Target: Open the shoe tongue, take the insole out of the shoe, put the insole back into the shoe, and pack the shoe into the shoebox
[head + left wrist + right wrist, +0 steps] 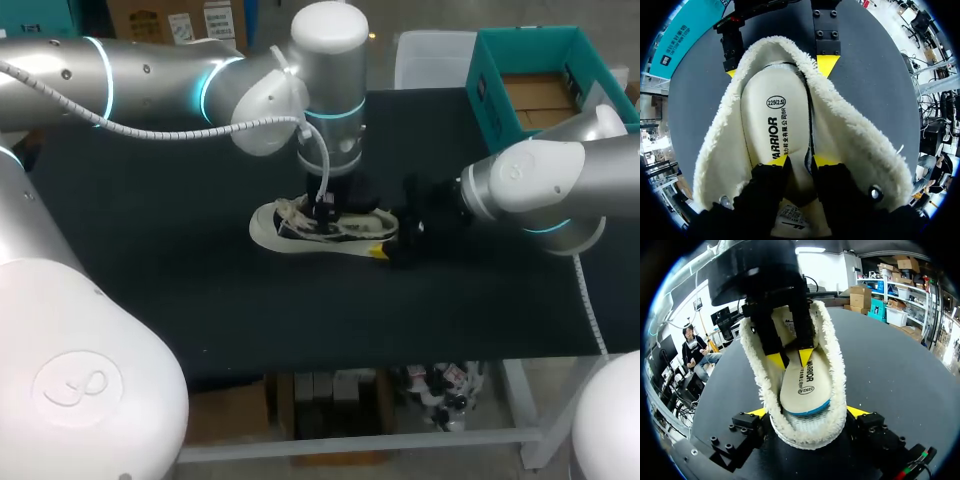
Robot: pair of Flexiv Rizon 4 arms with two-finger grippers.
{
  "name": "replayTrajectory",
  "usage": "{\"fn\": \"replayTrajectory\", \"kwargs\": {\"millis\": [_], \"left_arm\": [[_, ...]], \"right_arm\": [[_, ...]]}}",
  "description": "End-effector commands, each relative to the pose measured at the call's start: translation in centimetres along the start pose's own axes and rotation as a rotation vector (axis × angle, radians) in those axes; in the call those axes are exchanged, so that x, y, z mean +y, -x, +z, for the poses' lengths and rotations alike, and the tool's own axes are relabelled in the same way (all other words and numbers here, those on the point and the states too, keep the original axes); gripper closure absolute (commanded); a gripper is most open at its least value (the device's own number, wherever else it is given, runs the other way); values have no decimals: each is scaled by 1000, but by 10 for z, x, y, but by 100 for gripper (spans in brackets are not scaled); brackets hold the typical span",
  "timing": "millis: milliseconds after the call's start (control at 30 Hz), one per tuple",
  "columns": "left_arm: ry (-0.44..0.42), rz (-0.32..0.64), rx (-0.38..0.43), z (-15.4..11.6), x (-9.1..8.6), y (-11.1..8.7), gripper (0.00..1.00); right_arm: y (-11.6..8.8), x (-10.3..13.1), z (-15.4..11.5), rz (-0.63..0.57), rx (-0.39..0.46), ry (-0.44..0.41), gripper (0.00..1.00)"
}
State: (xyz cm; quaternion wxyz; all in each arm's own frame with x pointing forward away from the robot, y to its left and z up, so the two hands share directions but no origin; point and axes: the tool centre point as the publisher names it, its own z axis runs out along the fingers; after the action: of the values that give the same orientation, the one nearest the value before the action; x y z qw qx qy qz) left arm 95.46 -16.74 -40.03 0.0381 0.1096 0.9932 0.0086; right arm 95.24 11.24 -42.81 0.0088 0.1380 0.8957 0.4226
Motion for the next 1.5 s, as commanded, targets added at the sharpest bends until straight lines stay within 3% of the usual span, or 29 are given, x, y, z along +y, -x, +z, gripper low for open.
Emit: {"fn": "replayTrajectory", "kwargs": {"millis": [33,367,600,633,667,1067,1500], "left_arm": [[41,-18,-44,101,-9,-2,69],[54,-57,-136,98,-2,26,74],[49,-65,-155,98,1,43,78],[47,-68,-156,98,2,45,82],[46,-69,-156,98,2,45,100],[-2,-68,-174,80,6,45,100],[-59,-62,-242,30,-5,36,100]], "right_arm": [[4,-2,1,0,3,4,100],[4,-2,1,0,3,4,100],[4,-2,1,0,3,4,100],[4,-2,1,0,3,4,100],[4,-2,1,0,3,4,100],[4,-2,1,0,3,4,100],[4,-2,1,0,3,4,100]]}}
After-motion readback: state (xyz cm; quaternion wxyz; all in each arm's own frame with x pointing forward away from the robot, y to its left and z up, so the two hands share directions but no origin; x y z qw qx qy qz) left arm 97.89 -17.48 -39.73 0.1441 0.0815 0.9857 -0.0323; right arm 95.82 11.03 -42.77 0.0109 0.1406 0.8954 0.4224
